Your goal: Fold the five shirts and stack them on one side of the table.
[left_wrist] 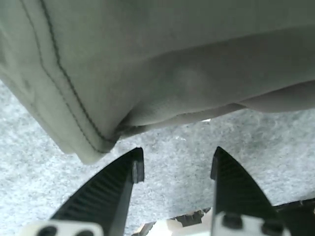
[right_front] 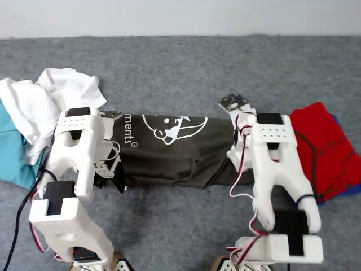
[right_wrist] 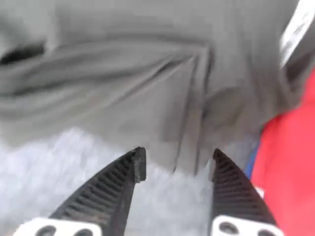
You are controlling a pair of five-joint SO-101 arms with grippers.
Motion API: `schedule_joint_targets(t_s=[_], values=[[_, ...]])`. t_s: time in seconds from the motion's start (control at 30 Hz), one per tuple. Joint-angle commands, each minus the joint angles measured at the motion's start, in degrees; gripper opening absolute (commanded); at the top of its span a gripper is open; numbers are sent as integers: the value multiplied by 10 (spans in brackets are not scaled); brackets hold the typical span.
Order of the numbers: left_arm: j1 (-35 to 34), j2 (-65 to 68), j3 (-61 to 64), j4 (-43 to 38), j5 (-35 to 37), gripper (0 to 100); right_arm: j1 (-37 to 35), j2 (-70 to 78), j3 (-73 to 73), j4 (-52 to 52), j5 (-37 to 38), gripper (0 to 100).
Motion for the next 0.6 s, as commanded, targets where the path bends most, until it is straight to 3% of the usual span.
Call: schedule_joint_targets(t_s=[0.0, 0.13, 0.3, 0.57], values=[[4, -24, 0, -3, -10, 218, -26, -68, -3, 85, 30, 136], [4, -24, 0, -3, -10, 218, -93, -101, 77, 93, 34, 95], [4, -24, 0, -2, -10, 218, -181, -100, 184, -9, 16, 95], [4, -24, 0, -1, -10, 218, -225, -100, 203, -145, -41, 90]])
